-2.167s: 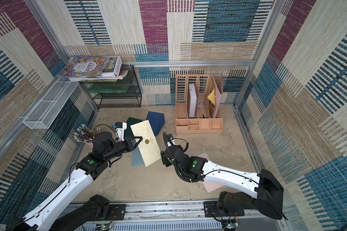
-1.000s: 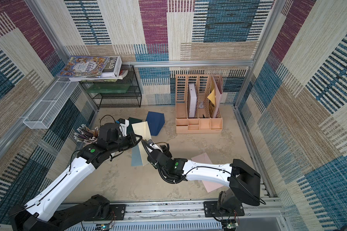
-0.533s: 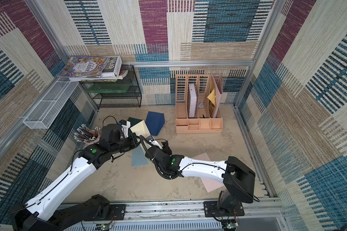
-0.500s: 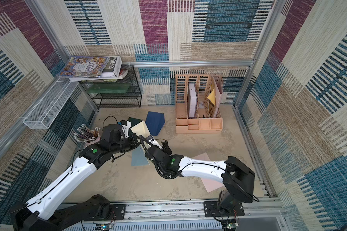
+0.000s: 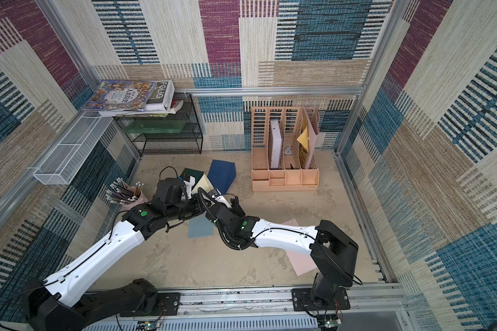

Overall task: Open the envelope
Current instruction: Open the envelope flap on the envelope.

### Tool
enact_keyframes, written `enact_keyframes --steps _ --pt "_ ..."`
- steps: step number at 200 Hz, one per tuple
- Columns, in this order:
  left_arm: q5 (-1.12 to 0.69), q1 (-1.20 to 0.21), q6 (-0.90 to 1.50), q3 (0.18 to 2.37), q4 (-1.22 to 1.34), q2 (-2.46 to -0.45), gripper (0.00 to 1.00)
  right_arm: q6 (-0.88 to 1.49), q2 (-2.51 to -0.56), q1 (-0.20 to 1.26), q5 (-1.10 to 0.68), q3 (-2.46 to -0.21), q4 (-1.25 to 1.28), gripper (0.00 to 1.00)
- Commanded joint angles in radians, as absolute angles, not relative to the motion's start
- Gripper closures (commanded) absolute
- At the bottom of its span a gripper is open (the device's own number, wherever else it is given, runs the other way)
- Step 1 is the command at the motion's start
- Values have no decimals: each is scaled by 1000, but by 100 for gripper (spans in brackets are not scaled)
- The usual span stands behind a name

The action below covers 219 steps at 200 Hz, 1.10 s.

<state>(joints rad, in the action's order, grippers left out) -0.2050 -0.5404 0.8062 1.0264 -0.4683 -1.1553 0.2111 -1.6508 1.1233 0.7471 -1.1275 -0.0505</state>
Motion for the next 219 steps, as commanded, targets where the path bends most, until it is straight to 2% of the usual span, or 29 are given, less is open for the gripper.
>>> enact_keyframes --steps 1,28,71,106,176,219 --pt "-231 -545 808 1026 -488 -1161 100 197 -1638 1118 752 -1127 -10 50" --pt "-236 -550 805 1026 -489 -1170 100 190 -1634 1114 738 -1127 -4 58" --pt "-243 -554 795 1040 -498 -1184 100 180 -1640 1105 711 -1126 0 85" --pt "-236 -554 775 1058 -521 -1196 100 178 -1635 1101 694 -1120 2 95" --pt "-232 -554 745 1089 -537 -1218 100 177 -1621 1096 660 -1103 6 100" --pt "-223 -552 718 1067 -523 -1185 100 178 -1572 1075 573 -1072 30 100"
